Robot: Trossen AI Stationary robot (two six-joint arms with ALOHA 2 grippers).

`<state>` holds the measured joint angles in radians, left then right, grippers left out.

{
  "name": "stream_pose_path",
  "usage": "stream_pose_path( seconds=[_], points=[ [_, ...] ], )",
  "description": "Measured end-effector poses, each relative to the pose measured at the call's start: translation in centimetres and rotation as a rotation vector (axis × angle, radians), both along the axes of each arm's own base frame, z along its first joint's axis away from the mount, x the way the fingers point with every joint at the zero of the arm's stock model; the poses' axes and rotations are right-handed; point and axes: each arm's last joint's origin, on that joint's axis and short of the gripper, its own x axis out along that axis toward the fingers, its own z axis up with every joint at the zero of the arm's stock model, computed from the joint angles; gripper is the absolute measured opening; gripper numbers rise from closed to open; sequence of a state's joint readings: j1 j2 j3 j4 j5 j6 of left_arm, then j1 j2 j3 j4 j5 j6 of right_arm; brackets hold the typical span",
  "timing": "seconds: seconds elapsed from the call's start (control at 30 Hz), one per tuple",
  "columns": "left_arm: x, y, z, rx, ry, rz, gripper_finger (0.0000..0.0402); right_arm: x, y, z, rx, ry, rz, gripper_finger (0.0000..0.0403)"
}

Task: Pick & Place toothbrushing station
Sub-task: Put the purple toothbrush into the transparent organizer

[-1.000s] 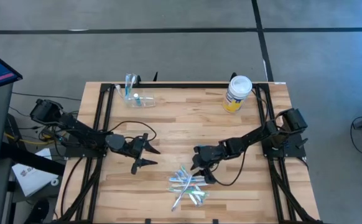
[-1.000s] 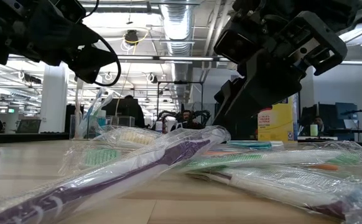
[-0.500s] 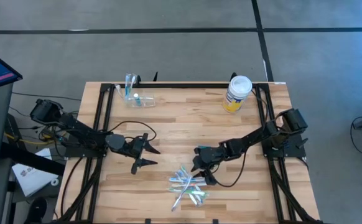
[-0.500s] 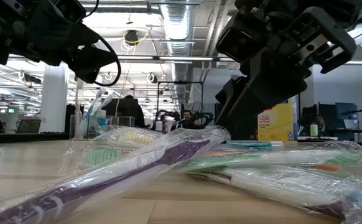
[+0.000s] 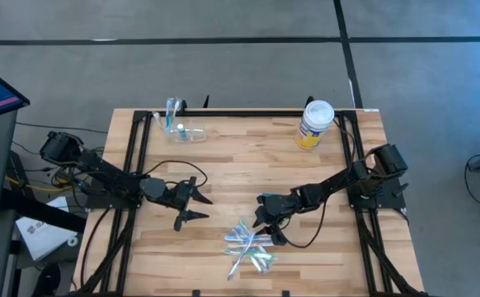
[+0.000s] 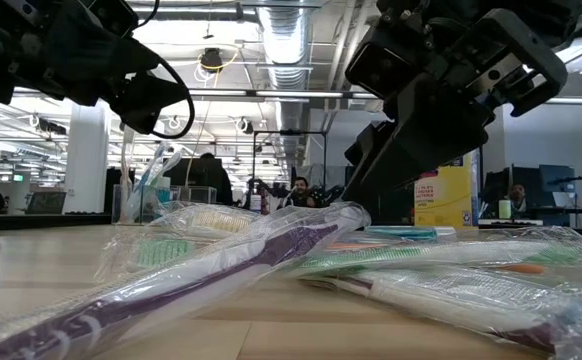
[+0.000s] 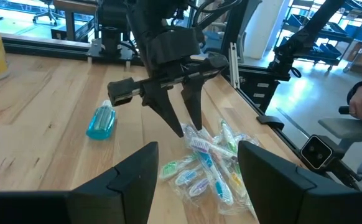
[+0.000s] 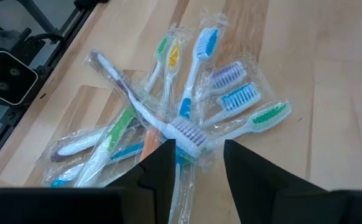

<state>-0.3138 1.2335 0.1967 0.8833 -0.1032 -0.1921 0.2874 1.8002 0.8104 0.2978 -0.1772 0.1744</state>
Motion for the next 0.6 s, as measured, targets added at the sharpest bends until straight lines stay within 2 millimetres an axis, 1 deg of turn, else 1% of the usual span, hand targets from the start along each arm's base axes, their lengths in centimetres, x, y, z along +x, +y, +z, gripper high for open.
stream_pose_path(
  seconds=[0.1,0.17,0.23,0.3,0.43,0.6],
  points=[
    [0.0,0.0,0.0,0.000,-0.001,0.000,0.0213,0.3,0.1,-1.3,0.000,0.015,0.001,0.0128],
    [0.0,0.0,0.0,0.000,-0.001,0.000,0.0213,1.0,0.3,-2.0,0.002,0.021,0.005,0.0128],
    [0.0,0.0,0.0,-0.001,-0.002,0.000,0.0213,1.3,0.2,-2.6,0.004,0.060,0.013,0.0129],
    [0.0,0.0,0.0,-0.001,-0.001,0.000,0.0213,1.9,0.2,-2.7,0.034,0.065,0.038,0.0130],
    [0.0,0.0,0.0,-0.001,-0.001,-0.002,0.0213,2.4,0.0,-2.2,0.085,0.066,0.072,0.0125],
    [0.0,0.0,0.0,-0.001,-0.001,-0.001,0.0213,2.3,-0.1,-1.9,0.079,0.085,0.072,0.0115]
  ],
)
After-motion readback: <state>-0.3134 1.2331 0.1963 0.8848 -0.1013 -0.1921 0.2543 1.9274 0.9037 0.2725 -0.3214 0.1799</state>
